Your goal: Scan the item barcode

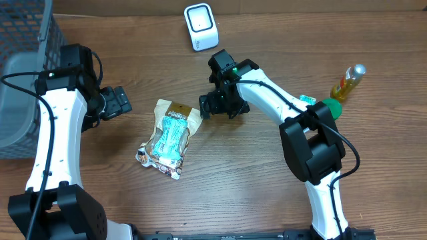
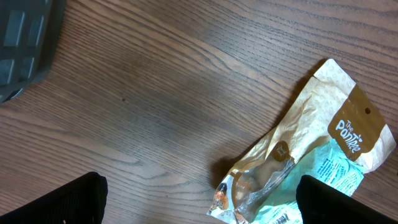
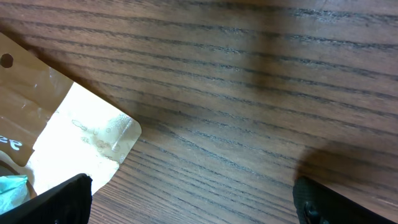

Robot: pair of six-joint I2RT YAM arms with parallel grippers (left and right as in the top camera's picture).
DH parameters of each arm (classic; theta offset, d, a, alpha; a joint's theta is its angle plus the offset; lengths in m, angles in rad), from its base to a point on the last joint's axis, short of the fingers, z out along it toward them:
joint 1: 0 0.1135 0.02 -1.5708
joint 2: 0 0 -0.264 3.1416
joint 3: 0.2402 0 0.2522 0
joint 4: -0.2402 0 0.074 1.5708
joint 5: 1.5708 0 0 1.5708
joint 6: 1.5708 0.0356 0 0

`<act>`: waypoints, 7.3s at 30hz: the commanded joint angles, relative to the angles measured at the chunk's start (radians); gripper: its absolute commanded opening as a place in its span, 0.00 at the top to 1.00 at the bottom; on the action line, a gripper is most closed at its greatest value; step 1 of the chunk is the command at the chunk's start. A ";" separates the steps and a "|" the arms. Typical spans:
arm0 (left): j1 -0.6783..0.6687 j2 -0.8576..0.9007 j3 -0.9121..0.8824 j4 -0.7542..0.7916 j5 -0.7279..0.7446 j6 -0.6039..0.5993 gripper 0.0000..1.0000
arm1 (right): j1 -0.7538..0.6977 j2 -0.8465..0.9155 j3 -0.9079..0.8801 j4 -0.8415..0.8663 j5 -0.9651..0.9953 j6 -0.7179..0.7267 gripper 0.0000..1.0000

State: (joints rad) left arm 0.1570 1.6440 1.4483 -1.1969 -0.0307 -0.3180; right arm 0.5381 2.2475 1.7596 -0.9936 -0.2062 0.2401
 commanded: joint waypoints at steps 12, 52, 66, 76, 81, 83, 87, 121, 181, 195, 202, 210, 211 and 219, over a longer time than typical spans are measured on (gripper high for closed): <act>0.000 0.003 0.005 0.001 -0.002 0.000 0.01 | -0.031 -0.061 0.152 -0.130 -0.103 -0.028 0.19; 0.000 0.003 0.005 0.001 -0.002 0.000 0.00 | 0.221 -0.087 -0.137 0.256 -0.018 0.470 0.71; 0.000 0.003 0.005 0.001 -0.002 0.000 0.00 | 0.239 -0.087 -0.137 0.237 -0.023 0.471 0.73; 0.000 0.003 0.005 0.001 -0.002 0.000 0.01 | 0.241 -0.087 -0.138 0.230 -0.023 0.471 0.71; 0.000 0.003 0.005 0.001 -0.002 0.000 0.00 | 0.241 -0.087 -0.137 0.229 -0.030 0.471 0.71; 0.000 0.003 0.005 0.001 -0.002 0.000 0.00 | 0.241 -0.087 -0.137 0.229 -0.030 0.471 0.71; 0.000 0.003 0.005 0.001 -0.002 0.000 0.00 | 0.241 -0.086 -0.138 0.229 -0.030 0.470 0.71; 0.000 0.003 0.005 0.001 -0.002 0.000 0.00 | 0.240 -0.087 -0.137 0.212 -0.029 0.471 0.75; 0.000 0.003 0.005 0.001 -0.002 0.000 0.01 | 0.224 -0.241 -0.117 0.034 -0.235 0.496 0.05; 0.000 0.003 0.005 0.001 -0.002 0.000 0.00 | 0.299 -0.241 -0.117 0.050 -0.064 0.593 0.38; 0.000 0.003 0.005 0.001 -0.002 0.000 0.00 | 0.299 -0.240 -0.119 0.044 0.005 0.628 0.42; 0.000 0.003 0.005 0.001 -0.002 0.000 0.00 | 0.298 -0.239 -0.203 0.099 0.023 0.747 0.47; 0.000 0.003 0.005 0.001 -0.002 0.000 0.01 | 0.299 -0.239 -0.224 0.120 0.023 0.763 0.50; 0.000 0.003 0.005 0.001 -0.002 0.000 0.00 | 0.299 -0.239 -0.314 0.251 0.022 0.789 0.58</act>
State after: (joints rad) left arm 0.1570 1.6440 1.4483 -1.1969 -0.0307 -0.3180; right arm 0.8356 2.0190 1.4574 -0.7704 -0.1997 1.0050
